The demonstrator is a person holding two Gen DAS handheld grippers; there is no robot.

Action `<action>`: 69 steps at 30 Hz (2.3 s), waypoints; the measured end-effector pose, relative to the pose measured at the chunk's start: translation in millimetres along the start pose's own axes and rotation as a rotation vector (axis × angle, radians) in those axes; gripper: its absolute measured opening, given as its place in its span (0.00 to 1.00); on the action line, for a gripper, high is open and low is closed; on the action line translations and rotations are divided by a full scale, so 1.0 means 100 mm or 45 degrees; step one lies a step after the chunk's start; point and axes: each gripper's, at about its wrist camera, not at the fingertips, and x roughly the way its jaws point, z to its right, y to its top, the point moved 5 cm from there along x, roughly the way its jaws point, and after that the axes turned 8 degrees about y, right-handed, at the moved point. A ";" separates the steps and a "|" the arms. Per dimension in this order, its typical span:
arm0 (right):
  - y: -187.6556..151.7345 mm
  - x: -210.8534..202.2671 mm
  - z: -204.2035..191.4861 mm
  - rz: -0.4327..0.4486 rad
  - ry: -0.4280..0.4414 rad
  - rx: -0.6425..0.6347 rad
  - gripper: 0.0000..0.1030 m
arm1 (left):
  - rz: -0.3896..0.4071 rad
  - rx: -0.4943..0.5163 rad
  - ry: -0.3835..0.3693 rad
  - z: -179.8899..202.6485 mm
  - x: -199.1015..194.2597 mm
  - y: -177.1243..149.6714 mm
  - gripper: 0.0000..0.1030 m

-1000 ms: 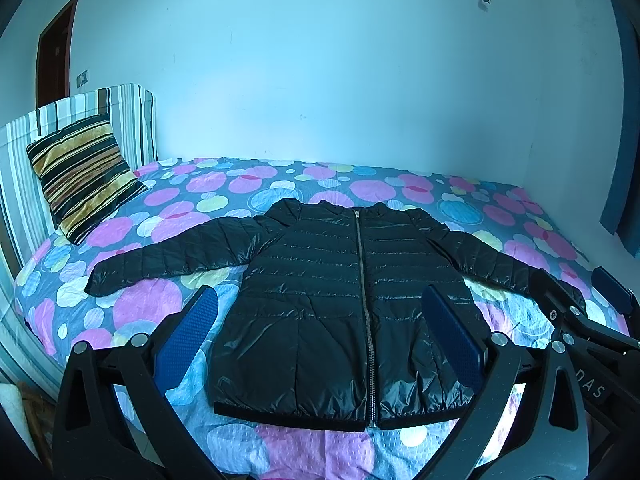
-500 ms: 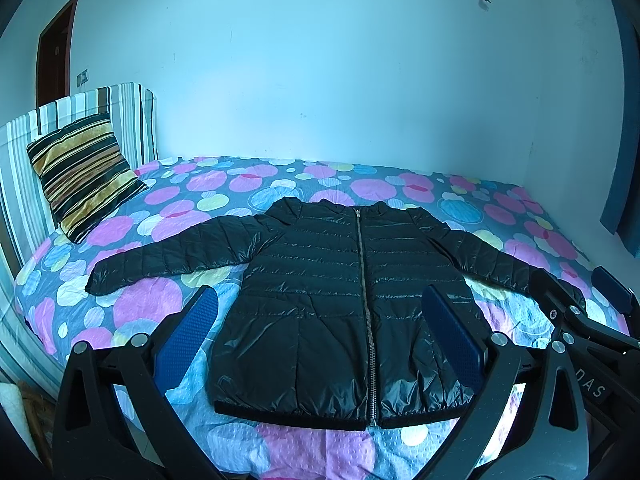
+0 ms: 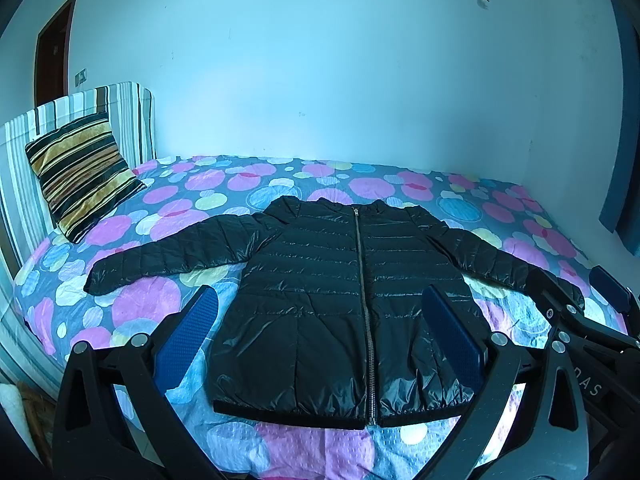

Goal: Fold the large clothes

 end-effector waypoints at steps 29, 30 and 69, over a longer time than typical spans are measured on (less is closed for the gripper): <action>0.00 0.00 0.00 0.001 -0.004 -0.004 0.95 | -0.006 -0.001 0.003 0.01 0.00 0.00 0.98; 0.00 0.00 0.00 0.000 -0.003 -0.003 0.95 | -0.007 -0.001 0.003 0.01 0.00 0.00 0.98; -0.25 1.47 1.03 -0.294 -0.189 0.212 0.95 | -0.337 -0.023 0.539 -1.28 2.31 -0.03 0.98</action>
